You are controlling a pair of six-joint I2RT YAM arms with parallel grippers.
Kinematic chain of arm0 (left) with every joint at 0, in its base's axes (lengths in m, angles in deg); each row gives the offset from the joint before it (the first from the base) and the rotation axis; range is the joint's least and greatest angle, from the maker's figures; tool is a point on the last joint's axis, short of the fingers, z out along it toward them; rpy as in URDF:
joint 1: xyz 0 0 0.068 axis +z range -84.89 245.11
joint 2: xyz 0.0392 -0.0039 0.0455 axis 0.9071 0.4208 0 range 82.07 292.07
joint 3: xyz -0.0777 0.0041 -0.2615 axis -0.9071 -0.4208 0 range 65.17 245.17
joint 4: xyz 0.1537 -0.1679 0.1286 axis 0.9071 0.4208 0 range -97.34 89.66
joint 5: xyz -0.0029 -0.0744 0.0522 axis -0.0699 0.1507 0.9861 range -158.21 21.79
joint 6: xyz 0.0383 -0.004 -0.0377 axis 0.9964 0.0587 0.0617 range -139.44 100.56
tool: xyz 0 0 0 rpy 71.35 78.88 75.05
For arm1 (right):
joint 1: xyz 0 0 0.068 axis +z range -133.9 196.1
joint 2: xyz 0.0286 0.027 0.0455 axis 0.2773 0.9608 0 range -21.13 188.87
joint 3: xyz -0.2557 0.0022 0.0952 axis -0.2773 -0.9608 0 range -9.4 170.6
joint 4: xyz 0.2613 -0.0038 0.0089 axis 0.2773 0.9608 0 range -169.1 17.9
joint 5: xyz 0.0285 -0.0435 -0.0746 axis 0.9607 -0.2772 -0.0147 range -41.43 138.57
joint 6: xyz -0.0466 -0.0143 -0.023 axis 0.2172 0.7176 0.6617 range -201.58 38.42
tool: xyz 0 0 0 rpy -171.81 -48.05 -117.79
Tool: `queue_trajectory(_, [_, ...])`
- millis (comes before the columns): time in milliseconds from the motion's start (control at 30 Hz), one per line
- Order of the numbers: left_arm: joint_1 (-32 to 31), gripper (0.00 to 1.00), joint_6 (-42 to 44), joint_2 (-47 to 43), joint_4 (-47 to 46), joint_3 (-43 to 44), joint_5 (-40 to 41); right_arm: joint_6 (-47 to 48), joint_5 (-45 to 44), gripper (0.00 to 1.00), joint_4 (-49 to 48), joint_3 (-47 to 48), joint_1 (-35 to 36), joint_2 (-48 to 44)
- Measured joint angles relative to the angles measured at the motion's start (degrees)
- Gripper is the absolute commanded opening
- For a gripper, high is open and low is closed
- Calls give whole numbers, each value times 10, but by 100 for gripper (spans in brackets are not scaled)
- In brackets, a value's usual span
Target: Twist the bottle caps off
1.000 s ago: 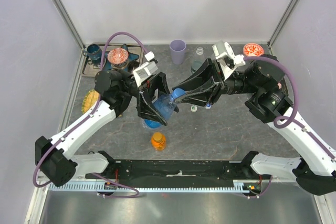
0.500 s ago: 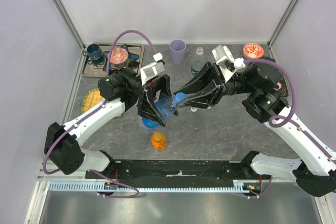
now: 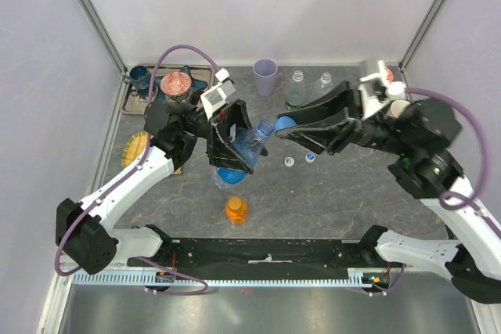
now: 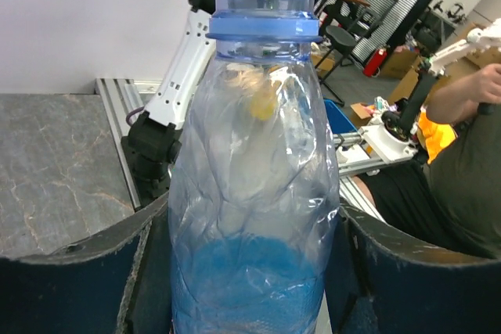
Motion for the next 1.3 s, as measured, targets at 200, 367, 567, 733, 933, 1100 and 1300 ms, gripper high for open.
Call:
queue_trajectory(200, [5, 33, 144, -25, 182, -3, 48, 10, -138, 0, 8, 2, 4, -63])
queue_trajectory(367, [5, 33, 317, -83, 402, -11, 173, 16, -340, 0, 61, -37, 5, -80])
queue_trajectory(567, [5, 36, 439, -223, 529, -80, 352, -27, -494, 0, 141, -243, 5, -53])
queue_trajectory(733, [5, 37, 473, -326, 562, -130, 452, -86, -525, 0, 174, -409, 5, 11])
queue_trajectory(933, [5, 37, 498, -373, 600, -144, 506, -120, -548, 0, 155, -449, 5, 77])
queue_trajectory(1100, [5, 37, 507, -380, 621, -160, 522, -136, -560, 0, 121, -467, 5, 134])
queue_trajectory(1300, [5, 37, 511, -381, 631, -165, 530, -148, -577, 0, 101, -470, 4, 209])
